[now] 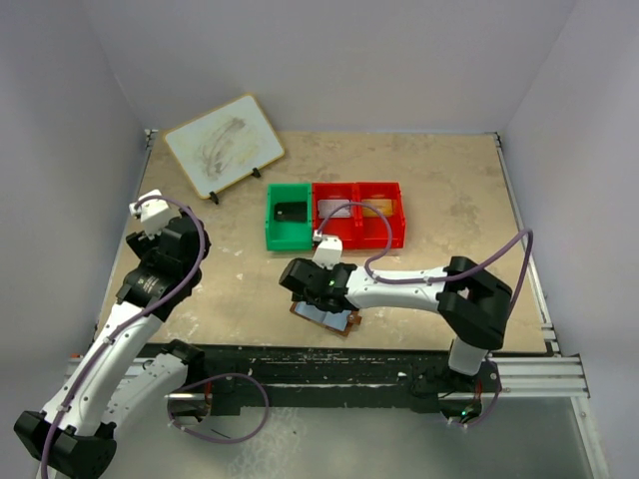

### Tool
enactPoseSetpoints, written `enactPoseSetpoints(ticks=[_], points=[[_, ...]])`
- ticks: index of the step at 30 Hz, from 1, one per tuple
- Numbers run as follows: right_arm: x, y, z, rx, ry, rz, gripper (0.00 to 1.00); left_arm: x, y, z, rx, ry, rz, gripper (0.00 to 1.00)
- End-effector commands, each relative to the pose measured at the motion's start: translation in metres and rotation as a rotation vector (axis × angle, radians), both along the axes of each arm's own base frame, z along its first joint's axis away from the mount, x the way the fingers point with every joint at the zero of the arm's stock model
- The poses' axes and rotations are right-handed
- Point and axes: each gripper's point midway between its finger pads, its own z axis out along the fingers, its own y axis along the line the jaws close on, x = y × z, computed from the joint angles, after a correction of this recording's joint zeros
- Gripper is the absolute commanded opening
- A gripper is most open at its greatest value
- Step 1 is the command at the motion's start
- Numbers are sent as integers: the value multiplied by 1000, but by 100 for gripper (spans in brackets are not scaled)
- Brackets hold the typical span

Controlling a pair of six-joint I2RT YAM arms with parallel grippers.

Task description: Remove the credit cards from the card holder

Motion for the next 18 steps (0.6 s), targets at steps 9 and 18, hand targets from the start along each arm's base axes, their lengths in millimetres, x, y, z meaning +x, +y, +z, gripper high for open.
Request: enactPoseSetpoints(ticks=[9,18], points=[[-5,-7,-18,-18,50,-144,68,5,2,13,7,-36,10,79],[-13,-12,-50,-93,112,-153,69,5,2,13,8,-35,10,79]])
